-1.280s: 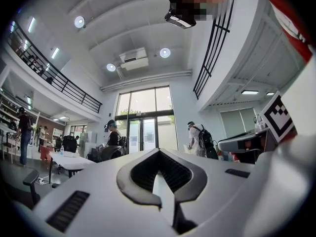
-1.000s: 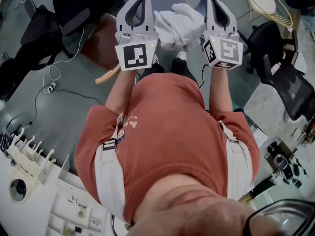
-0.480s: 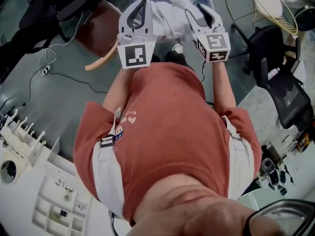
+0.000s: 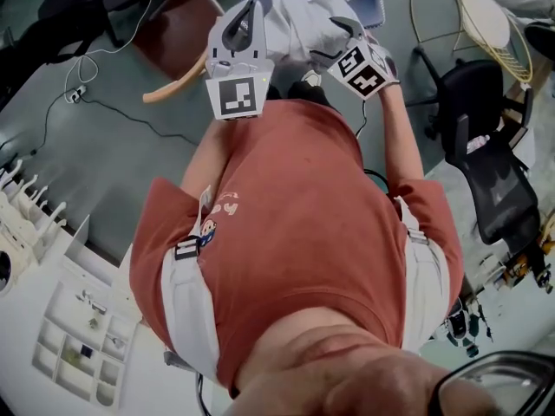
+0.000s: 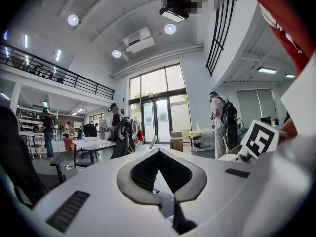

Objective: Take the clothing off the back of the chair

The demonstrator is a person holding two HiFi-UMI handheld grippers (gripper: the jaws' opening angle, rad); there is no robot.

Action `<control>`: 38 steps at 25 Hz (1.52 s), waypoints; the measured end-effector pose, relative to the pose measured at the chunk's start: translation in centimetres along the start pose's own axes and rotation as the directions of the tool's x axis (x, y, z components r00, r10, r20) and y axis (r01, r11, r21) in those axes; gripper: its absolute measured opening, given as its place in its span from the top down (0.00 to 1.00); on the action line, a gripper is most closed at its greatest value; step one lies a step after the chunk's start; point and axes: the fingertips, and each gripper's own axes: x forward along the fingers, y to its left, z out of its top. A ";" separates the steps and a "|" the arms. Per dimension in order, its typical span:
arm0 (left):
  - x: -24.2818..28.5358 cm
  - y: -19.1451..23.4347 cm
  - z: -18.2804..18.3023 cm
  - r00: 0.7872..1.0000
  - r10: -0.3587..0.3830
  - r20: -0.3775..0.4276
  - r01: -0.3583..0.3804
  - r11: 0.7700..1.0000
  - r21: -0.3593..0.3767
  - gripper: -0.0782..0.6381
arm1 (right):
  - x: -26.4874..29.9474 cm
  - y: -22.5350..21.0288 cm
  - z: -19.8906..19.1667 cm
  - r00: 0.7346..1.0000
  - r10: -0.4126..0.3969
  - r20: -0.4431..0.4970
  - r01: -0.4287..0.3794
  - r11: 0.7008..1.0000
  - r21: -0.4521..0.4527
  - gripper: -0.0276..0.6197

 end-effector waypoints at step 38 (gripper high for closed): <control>-0.7 2.1 -1.5 0.997 0.042 0.059 -0.039 0.998 -0.049 0.87 | 4.9 0.4 -3.6 0.902 -0.172 -0.397 -0.078 0.839 -0.539 0.73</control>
